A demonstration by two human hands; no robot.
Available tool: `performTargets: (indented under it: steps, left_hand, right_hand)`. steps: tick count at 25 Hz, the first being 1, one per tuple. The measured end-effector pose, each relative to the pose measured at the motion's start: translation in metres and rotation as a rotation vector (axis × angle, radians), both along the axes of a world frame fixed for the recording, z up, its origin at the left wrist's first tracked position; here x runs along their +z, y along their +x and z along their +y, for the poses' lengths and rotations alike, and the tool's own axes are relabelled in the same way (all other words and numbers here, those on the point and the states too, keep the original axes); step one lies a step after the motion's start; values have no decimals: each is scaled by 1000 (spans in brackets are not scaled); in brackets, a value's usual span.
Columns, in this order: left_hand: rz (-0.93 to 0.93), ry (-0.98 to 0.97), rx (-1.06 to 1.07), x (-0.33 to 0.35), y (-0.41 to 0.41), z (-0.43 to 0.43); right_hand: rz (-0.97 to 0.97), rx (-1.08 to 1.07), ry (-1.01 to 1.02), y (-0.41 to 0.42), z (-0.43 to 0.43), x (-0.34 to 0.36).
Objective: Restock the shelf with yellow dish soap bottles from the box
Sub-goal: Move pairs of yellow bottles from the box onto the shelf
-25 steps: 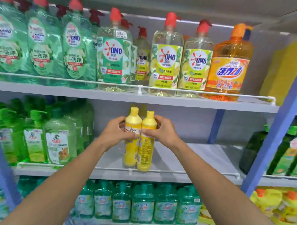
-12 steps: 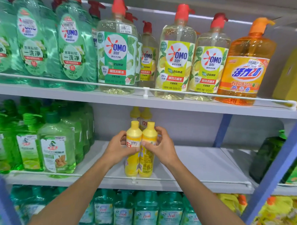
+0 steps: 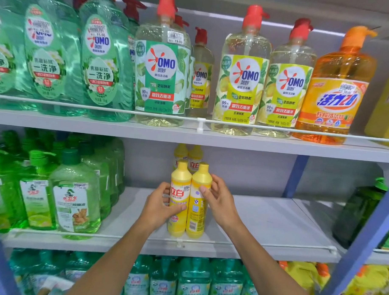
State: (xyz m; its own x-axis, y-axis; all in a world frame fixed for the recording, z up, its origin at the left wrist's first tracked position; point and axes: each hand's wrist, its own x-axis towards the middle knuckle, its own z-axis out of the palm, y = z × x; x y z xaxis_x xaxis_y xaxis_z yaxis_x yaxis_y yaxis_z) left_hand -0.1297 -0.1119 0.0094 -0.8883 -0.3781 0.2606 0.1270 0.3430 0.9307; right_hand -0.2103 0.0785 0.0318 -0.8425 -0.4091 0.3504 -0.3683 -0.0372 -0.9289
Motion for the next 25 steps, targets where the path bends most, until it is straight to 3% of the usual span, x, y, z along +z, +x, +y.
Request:
performTargets:
  steps: [3,7,20,25]
  left_hand:
    - [2,10,13,-2,-1,4]
    - [15,24,30,-10,-1,6]
    - [-3,38,-17,-7,0,1]
    - [-61,12,-152,-9,0,-17]
  right_hand:
    - [-14,13,-10,3,-2,-6]
    - [23,-140,-9,6,-11,-9]
    - [-32,140,66,-10,7,-2]
    - [42,-144,23,0,-6,-10]
